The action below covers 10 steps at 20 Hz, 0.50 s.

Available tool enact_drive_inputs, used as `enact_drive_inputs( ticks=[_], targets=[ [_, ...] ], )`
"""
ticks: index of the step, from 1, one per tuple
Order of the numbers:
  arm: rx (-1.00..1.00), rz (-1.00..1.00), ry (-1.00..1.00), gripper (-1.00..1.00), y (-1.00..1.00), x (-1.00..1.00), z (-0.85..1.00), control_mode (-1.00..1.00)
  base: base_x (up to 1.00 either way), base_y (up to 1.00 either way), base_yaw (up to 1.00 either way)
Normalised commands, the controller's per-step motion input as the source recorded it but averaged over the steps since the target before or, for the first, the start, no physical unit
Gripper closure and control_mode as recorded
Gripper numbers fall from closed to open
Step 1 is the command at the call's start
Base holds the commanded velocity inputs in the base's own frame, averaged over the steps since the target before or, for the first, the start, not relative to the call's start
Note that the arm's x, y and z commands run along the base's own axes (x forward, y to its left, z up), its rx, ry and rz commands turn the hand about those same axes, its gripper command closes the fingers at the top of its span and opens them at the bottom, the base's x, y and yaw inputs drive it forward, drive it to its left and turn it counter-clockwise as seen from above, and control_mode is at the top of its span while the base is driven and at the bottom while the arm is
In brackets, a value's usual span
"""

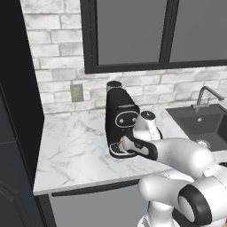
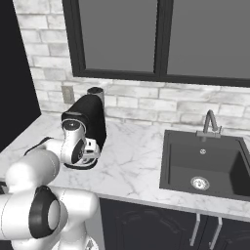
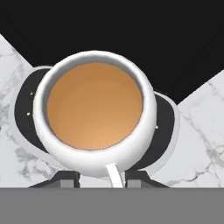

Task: Pick up the brewed coffee from the coffee machine and place it next to the breakfast plate on the dining counter.

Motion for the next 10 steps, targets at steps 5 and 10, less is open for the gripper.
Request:
enact_drive_inputs(
  ticks=[5, 10],
  targets=[
    [0.00, 0.00, -0.02, 1.00, -0.22, -0.20, 0.00, -1.00, 0.00, 0.00, 0.00],
    [0.00, 0.00, -0.04, 1.00, -0.37, -0.39, 0.09, -1.00, 0.00, 0.00, 0.00]
  ],
)
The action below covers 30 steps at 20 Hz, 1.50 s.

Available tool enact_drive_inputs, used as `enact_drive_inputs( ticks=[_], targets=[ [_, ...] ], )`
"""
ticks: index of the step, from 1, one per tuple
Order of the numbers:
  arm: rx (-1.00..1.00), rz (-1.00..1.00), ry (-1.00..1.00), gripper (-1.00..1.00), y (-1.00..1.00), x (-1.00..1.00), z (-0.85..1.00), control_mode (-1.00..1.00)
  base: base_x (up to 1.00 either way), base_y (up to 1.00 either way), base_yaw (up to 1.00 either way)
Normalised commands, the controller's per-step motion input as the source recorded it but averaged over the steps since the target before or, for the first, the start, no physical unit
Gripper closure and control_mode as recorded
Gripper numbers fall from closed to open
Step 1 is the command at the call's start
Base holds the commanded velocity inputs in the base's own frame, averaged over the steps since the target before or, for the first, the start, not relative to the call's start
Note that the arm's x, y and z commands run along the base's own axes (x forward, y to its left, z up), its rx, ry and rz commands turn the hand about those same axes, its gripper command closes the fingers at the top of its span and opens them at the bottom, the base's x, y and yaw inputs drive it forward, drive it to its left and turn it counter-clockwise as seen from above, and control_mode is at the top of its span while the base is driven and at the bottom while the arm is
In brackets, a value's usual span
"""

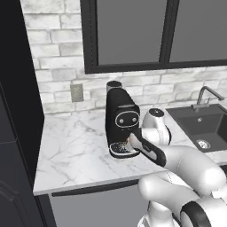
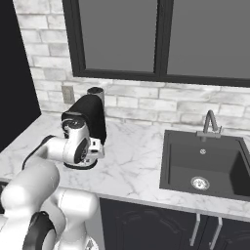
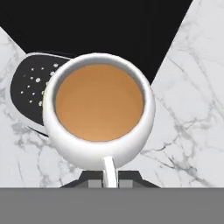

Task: Pick up the brewed coffee from the coffee machine and place it next to the breakfast plate on the dining counter.

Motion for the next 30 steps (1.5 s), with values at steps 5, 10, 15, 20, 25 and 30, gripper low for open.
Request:
enact_drive_inputs(
  ticks=[5, 10, 15, 20, 25, 30],
  targets=[
    [0.00, 0.01, -0.05, 1.00, -0.24, -0.38, 0.12, -1.00, 0.00, 0.00, 0.00],
    [0.00, 0.06, -0.10, 1.00, -0.26, -0.41, 0.24, -1.00, 0.00, 0.00, 0.00],
    [0.00, 0.07, -0.07, 1.00, -0.29, -0.52, 0.32, -1.00, 0.00, 0.00, 0.00],
    [0.00, 0.06, -0.02, 1.00, -0.32, -0.45, 0.56, -1.00, 0.00, 0.00, 0.00],
    [0.00, 0.06, 0.00, 1.00, -0.24, -0.08, 0.90, -1.00, 0.00, 0.00, 0.00],
    [0.00, 0.15, -0.02, 1.00, -0.06, -0.30, 0.65, -1.00, 0.00, 0.00, 0.00]
  ],
)
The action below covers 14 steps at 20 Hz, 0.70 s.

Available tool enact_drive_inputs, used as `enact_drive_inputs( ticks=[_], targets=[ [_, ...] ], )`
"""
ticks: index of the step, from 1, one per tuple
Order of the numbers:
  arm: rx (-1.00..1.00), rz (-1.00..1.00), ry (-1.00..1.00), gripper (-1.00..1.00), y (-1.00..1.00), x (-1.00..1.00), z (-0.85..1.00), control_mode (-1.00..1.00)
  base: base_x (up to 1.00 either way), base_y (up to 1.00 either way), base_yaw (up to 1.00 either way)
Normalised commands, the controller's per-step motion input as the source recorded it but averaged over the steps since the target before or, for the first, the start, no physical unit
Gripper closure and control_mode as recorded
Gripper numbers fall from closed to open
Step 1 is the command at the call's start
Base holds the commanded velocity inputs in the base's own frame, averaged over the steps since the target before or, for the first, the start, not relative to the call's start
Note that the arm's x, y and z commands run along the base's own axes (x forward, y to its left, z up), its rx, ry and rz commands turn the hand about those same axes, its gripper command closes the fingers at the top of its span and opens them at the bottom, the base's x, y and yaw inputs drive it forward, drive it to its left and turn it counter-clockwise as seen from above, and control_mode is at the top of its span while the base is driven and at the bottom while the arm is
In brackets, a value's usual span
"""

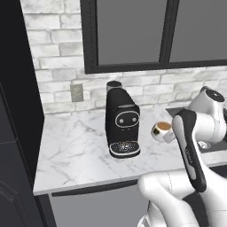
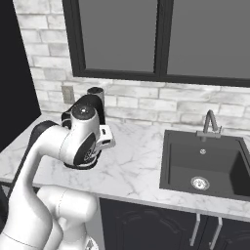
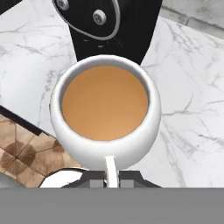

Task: Pick up the brewed coffee from the coffee machine and place it next to the breakfast plate on the dining counter.

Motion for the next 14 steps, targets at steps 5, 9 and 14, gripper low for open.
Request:
enact_drive_inputs(
  ticks=[5, 9, 14],
  targets=[
    [-0.04, 0.21, -0.05, 1.00, 0.00, -0.42, 0.10, -1.00, 0.00, 0.00, 0.00],
    [-0.01, 0.10, 0.00, 1.00, 0.00, -0.09, 0.00, -1.00, 0.00, 0.00, 0.00],
    [0.00, 0.00, 0.00, 1.00, 0.00, 0.00, 0.00, -1.00, 0.00, 0.00, 0.00]
  ],
)
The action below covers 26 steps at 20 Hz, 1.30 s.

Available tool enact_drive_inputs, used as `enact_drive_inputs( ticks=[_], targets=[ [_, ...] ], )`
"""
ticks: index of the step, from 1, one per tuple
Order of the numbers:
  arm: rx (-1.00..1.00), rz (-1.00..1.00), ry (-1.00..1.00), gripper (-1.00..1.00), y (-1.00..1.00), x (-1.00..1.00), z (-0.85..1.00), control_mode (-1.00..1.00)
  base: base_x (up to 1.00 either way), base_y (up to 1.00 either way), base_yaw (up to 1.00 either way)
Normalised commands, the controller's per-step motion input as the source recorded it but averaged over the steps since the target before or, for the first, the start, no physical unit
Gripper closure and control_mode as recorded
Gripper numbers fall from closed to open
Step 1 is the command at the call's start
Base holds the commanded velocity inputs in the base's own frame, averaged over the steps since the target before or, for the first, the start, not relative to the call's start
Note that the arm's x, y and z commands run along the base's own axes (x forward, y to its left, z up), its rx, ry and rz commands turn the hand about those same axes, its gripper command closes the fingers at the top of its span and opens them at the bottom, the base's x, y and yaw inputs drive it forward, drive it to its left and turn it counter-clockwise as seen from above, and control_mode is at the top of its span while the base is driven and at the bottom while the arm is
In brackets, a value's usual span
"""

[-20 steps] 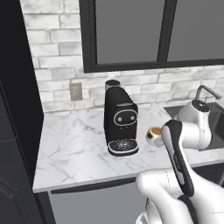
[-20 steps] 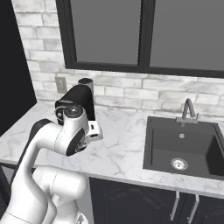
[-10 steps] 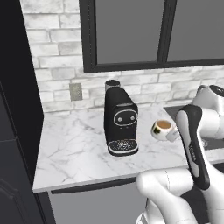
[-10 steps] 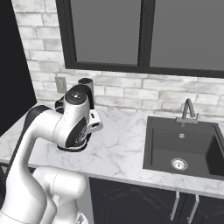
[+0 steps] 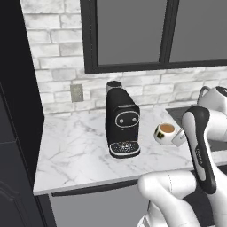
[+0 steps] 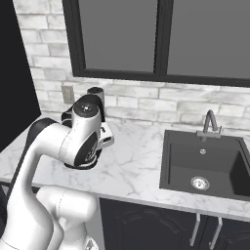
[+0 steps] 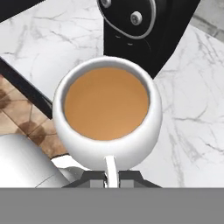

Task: Pick up the brewed coffee from the coffee machine and place it next to the breakfast plate on the dining counter.

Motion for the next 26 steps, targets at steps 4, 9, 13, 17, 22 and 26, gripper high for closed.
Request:
enact_drive_inputs(
  ticks=[4, 9, 13, 17, 22, 26],
  targets=[
    [0.00, 0.00, 0.00, 1.00, 0.00, 0.00, 0.00, 1.00, -0.06, 0.00, 0.00],
    [0.00, 0.00, 0.00, 1.00, 0.00, 0.00, 0.00, 1.00, -0.69, 0.00, 0.00],
    [0.00, 0.00, 0.00, 1.00, 0.00, 0.00, 0.00, 1.00, -0.88, -0.01, -0.05],
    [0.00, 0.00, 0.00, 1.00, 0.00, 0.00, 0.00, 1.00, -0.91, -0.21, -0.39],
    [0.00, 0.00, 0.00, 1.00, 0.00, 0.00, 0.00, 1.00, -0.43, -0.09, -0.75],
    [0.00, 0.00, 0.00, 1.00, 0.00, 0.00, 0.00, 1.00, -0.03, 0.01, -0.96]
  ],
)
